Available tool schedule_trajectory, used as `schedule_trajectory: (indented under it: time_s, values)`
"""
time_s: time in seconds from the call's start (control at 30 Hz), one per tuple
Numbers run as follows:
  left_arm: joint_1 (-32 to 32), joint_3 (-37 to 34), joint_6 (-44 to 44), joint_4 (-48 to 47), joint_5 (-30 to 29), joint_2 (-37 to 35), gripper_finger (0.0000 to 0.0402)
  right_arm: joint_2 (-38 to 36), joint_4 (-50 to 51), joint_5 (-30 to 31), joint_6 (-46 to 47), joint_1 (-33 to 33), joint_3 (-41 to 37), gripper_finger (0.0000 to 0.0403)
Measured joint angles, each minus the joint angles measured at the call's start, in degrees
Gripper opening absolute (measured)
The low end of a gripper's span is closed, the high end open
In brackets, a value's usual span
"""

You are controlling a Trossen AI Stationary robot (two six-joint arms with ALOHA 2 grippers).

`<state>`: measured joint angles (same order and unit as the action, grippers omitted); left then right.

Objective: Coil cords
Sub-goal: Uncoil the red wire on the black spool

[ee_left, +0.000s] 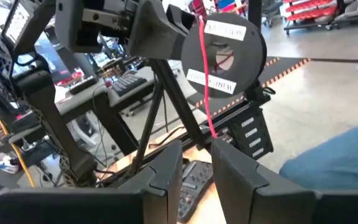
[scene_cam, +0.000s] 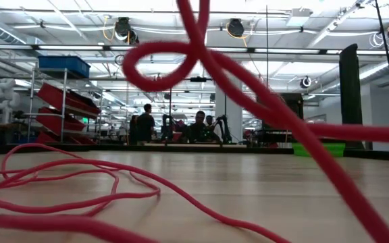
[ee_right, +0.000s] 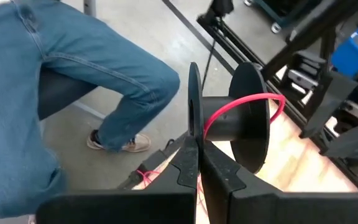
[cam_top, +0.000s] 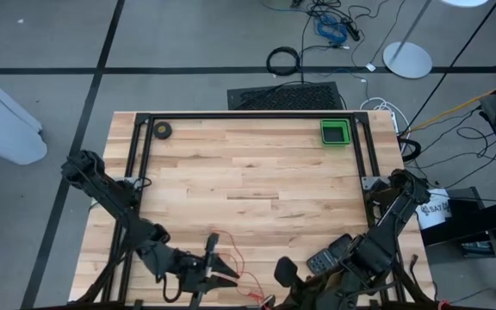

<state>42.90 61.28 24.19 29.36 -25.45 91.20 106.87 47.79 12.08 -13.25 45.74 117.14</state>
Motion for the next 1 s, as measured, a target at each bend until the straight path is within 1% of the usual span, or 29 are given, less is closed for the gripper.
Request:
schedule_trajectory:
  time_s: [0.13, 0.33, 0.4, 0.47, 0.57, 0.67, 0.8, 0.87, 0.9, 1.0]
  values:
    - [-0.5, 0.0, -4.2, 0.1, 0.4, 0.2, 0.0093, 0.0, 1.0, 0.1, 0.6, 0.0, 0.0, 0.0000]
    - [-1.0, 0.0, -7.9, 0.0, 4.2, 0.2, 0.0093, 0.0, 0.7, 0.1, 0.6, 0.0, 0.0, 0.0000]
    - [-1.2, 0.0, -8.8, 0.1, 4.4, 0.2, 0.0093, 0.0, 0.3, 0.5, 0.6, 0.0, 0.0, 0.0000]
    - [-1.5, 0.0, -8.8, -0.1, 3.6, 0.2, 0.0093, 0.0, 0.4, 3.5, 0.6, 0.0, 0.0, 0.0000]
    - [-2.5, 0.0, -8.8, 0.0, -0.3, 0.2, 0.0093, 0.0, 0.4, 8.5, 0.9, 0.1, 0.0, 0.0000]
    - [-3.4, 0.0, -8.5, 0.1, -3.1, 0.2, 0.0093, -0.4, 0.8, 10.5, 2.2, 0.1, 0.0, 0.0000]
    - [-3.9, 0.0, -3.0, 0.3, -3.3, 0.2, 0.0093, -0.8, 1.8, 12.0, 3.4, 0.3, 0.0, 0.0000]
    - [-3.9, 0.0, -1.6, 0.2, -3.3, 0.2, 0.0093, -0.9, 2.9, 13.2, 4.4, 0.5, 0.0, 0.0000]
    - [-3.9, 0.0, -2.0, 0.2, -3.3, 0.2, 0.0093, -1.0, 3.7, 13.6, 4.9, 0.5, 0.0, 0.0000]
    - [-3.5, 0.0, -7.4, 0.4, -2.3, 0.3, 0.0093, -1.4, 4.8, 13.7, 6.0, 0.7, 0.0, 0.0000]
